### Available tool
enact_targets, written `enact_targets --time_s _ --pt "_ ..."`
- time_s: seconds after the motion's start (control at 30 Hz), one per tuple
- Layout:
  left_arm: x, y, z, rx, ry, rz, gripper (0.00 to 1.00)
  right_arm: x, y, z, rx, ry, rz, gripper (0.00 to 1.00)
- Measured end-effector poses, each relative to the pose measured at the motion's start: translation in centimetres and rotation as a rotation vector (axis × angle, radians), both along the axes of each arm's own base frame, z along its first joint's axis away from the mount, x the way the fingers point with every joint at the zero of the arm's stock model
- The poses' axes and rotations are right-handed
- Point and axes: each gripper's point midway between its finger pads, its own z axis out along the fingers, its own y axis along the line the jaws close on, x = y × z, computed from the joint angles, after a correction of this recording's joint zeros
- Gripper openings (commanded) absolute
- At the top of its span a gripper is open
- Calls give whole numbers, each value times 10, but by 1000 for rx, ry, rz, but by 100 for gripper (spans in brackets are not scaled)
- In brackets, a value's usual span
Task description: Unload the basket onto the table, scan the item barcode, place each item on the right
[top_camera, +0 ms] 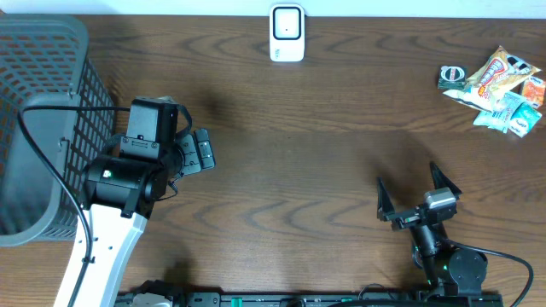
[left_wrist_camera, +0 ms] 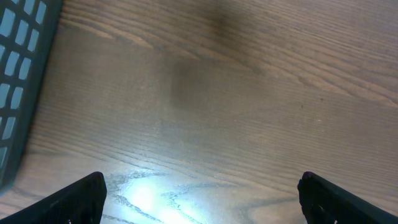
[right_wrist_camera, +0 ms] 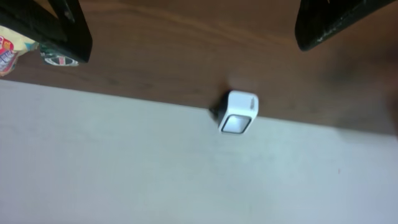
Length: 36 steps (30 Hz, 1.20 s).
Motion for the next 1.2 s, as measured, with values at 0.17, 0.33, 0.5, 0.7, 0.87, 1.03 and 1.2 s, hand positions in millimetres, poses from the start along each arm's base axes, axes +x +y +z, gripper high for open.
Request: enact_targets --time_s 0.17,0.33,0.5,0.7,0.87,1.03,1.2 --pt "0 0 0 0 0 0 98 2 -2 -3 34 0 -20 99" --pt "0 0 0 0 0 0 98 3 -7 -2 50 -4 -54 99" --pt "0 0 0 0 0 0 98 5 -13 -9 54 25 -86 99" --pt "0 0 0 0 0 0 98 5 -15 -41 45 155 -103 99" --pt "0 0 0 0 0 0 98 5 -15 -41 45 155 -106 99" --pt "0 0 0 0 0 0 98 6 -15 -41 45 154 -106 99" --pt "0 0 0 0 0 0 98 6 -16 -41 45 155 -111 99"
